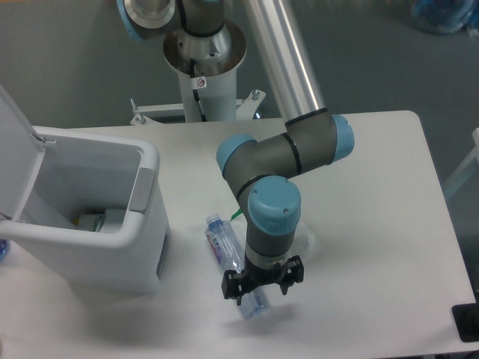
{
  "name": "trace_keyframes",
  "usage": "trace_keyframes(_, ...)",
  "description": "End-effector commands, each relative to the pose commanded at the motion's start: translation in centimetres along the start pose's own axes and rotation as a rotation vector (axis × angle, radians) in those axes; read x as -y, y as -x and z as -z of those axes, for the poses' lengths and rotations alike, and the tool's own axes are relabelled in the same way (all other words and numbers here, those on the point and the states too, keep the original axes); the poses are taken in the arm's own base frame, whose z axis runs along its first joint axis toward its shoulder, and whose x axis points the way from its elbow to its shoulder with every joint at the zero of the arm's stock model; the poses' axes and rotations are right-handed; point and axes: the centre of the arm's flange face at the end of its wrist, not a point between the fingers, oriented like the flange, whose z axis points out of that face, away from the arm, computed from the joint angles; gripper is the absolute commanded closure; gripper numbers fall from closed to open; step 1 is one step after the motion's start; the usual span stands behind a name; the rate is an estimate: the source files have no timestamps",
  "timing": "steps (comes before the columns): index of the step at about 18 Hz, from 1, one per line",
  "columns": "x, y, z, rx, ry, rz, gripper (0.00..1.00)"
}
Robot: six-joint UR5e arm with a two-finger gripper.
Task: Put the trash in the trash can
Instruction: 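Close the gripper on the bottle's cap end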
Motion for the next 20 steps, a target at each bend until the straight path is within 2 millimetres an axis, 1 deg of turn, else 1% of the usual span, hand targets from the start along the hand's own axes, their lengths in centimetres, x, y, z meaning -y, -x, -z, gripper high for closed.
trace_keyframes(3, -0.2, -0.1, -1.1, 0.005, 0.016, -0.003, 0.00)
trace_keyframes(7, -0.4, -0.8, -2.4, 0.035, 0.037, -0.016, 0.00)
trace_keyframes(9, -0.5, -0.9, -3.1, 0.038, 0.047, -0.014, 0.00)
trace_keyframes(14, -0.5, -0.8, -3.3, 0.041, 0.048, -0.012, 0.00)
trace_keyframes(16, -0.6, -0.7, -3.7, 0.058, 0.056, -0.012, 0.00)
trace_keyframes(20, -0.6, -0.7, -3.9, 0.060, 0.058, -0.012, 0.00)
